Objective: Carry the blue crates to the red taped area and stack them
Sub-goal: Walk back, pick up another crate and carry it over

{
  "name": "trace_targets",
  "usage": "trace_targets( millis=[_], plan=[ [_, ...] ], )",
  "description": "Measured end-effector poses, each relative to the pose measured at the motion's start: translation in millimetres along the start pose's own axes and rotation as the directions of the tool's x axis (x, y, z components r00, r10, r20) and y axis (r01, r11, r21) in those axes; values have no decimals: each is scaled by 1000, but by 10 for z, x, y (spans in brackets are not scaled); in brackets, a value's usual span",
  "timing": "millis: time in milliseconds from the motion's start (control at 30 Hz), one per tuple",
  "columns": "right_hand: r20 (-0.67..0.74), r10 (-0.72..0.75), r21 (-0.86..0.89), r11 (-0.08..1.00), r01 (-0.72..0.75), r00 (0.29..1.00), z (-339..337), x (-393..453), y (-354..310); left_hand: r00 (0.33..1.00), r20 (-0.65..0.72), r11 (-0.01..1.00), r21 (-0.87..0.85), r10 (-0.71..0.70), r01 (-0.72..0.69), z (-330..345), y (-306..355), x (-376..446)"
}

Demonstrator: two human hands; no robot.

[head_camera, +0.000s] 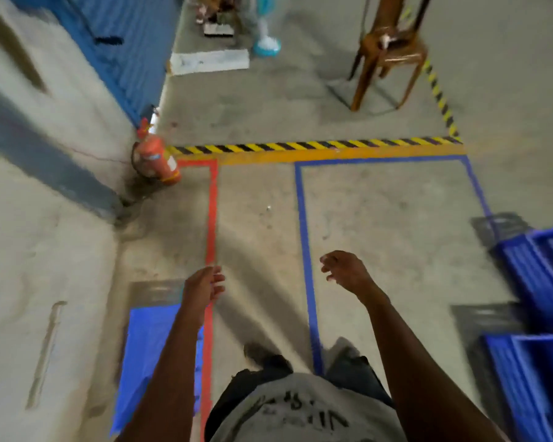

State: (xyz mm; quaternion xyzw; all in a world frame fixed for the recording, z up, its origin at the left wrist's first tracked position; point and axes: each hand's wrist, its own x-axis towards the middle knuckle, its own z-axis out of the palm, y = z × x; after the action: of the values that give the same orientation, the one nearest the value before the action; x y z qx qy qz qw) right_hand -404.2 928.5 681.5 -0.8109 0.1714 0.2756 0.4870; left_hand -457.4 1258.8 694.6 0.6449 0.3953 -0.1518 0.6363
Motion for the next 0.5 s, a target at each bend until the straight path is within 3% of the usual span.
trace_targets(
  millis=[133,300,400,500],
  plan=[
    [-153,204,183,967,-175,967,-906,-439,1117,987,162,989,143,-2,-21,1212,170,-24],
    [-150,411,415,852,-320,899,-1871,-1014,2325,944,326,944,323,-50,-62,2900,-120,-356],
    [-197,519,589,741,-323,832,-2336,-1278,2911,879,436,873,485,-192,-50,3733,-451,-660],
    [-251,610,705,647,-290,751,-2684,-1495,3416,835,464,808,588,-296,-40,4411,-622,-852]
  ],
)
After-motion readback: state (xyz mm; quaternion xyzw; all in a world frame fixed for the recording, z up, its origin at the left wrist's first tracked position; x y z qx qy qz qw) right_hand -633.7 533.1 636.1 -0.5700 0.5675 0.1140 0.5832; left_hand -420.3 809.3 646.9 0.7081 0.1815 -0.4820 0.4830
